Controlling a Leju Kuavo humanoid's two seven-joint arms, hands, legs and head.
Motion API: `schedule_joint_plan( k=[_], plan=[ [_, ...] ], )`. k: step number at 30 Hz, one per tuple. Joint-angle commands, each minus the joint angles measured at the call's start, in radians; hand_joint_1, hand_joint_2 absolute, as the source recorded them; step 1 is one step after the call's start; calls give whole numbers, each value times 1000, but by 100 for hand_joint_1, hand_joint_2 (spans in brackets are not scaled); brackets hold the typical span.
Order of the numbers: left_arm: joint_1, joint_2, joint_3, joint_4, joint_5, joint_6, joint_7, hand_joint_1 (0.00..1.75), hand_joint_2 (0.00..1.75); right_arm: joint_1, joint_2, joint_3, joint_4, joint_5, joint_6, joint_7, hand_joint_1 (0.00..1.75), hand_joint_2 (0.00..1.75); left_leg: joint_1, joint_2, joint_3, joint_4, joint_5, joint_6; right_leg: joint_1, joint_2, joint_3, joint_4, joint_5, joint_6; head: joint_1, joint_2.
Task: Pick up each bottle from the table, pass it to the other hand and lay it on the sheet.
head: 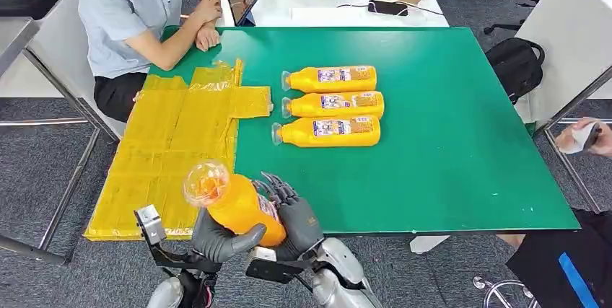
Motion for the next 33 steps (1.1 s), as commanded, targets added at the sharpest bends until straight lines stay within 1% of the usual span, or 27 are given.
schedule_joint_plan(
  k=[1,4,5,6,8,9,11,15,16,17,18,19,20,21,24,28,29,30,31,32,33],
  plan=[
    [-79,5,33,112,10,51,40,175,175,7,-42,12,63,-75,-9,-113,0,0,0,-2,6,-2,-1,2,1,-3,7,-2,-1,-3,0,0],
    [-119,17,99,128,-47,116,63,175,175,19,-52,-48,17,-130,-50,-200,0,0,0,-3,3,-2,0,1,0,-3,4,-2,-1,-2,0,0],
    [-180,83,86,104,-389,402,89,175,175,34,-120,3,-170,-387,-156,-209,0,0,0,-3,5,-2,0,1,1,-4,6,-2,-1,-3,0,0],
    [-225,109,152,75,-452,388,129,175,175,20,-154,-44,-232,-420,-153,-209,0,0,0,-3,1,-1,1,1,0,-4,2,0,-1,-2,0,0],
    [-243,93,217,53,-476,321,151,175,175,27,-142,-120,-276,-377,-77,-209,0,0,0,-4,1,0,1,1,1,-6,2,0,0,-3,0,0],
    [-243,93,217,53,-476,321,151,175,175,27,-142,-120,-276,-377,-77,-209,0,0,0,-5,-1,0,2,1,0,-5,1,0,0,-2,1,0],
    [-233,83,213,49,-483,319,148,175,175,33,-133,-121,-279,-367,-79,-209,0,0,0,-1,2,0,1,2,1,-2,3,0,1,-3,0,0],
    [-219,72,203,49,-496,326,140,175,175,41,-122,-113,-278,-358,-90,-209,0,0,0,-1,4,-1,1,2,0,-4,4,-1,1,-4,0,0],
    [-222,81,197,45,-568,374,129,175,175,44,-118,-115,-304,-396,-123,-209,0,0,0,-1,3,-1,1,1,0,-4,3,-1,1,-4,0,0],
    [-231,81,205,43,-613,390,134,175,175,40,-132,-104,-313,-435,-151,-209,0,0,0,-1,5,-1,0,2,1,-4,5,-1,0,-5,0,0],
    [-248,88,217,36,-672,410,157,175,175,37,-142,-112,-336,-454,-176,-209,0,0,0,-1,2,0,1,1,1,-4,3,0,1,-4,0,0],
    [-285,106,233,32,-767,429,185,175,175,39,-145,-141,-391,-482,-174,-209,0,0,0,-1,3,0,1,2,1,-4,3,0,1,-5,1,0],
    [-311,113,253,35,-793,416,199,175,175,40,-143,-164,-421,-483,-159,-209,0,0,0,-1,1,1,1,1,1,-4,1,1,1,-4,0,0],
    [-332,123,263,40,-828,414,210,175,175,42,-140,-175,-446,-484,-156,-209,0,0,0,-2,1,1,1,1,1,-5,2,1,1,-5,0,0],
    [-375,146,280,55,-866,400,225,175,175,42,-137,-176,-475,-494,-150,-209,0,0,0,-1,1,1,2,1,1,-4,0,1,2,-5,0,0],
    [-398,146,290,33,-881,395,227,175,175,31,-139,-165,-458,-499,-168,-209,0,0,0,-1,2,0,2,1,1,-3,1,0,2,-5,0,0],
    [-413,190,244,31,-1019,463,268,175,175,30,-140,-160,-462,-508,-166,-209,0,0,0,-1,3,0,1,2,1,-3,3,0,1,-6,0,0],
    [-457,213,203,58,-1188,473,300,175,175,29,-143,-151,-460,-514,-159,-209,0,0,0,-1,1,0,2,2,1,-3,1,0,2,-4,0,0],
    [-494,251,151,93,-1350,498,323,175,175,26,-143,-140,-463,-514,-149,-209,0,0,0,-2,2,0,2,2,1,-5,2,1,1,-5,0,0],
    [-534,296,89,148,-1513,502,346,175,175,23,-140,-132,-466,-520,-141,-209,0,0,1,-3,0,1,3,1,1,-6,1,1,1,-5,0,0],
    [-583,320,56,249,-1608,485,362,175,175,18,-133,-122,-462,-522,-127,-209,0,0,1,-4,1,0,3,1,1,-6,2,1,1,-5,0,0]
  ],
)
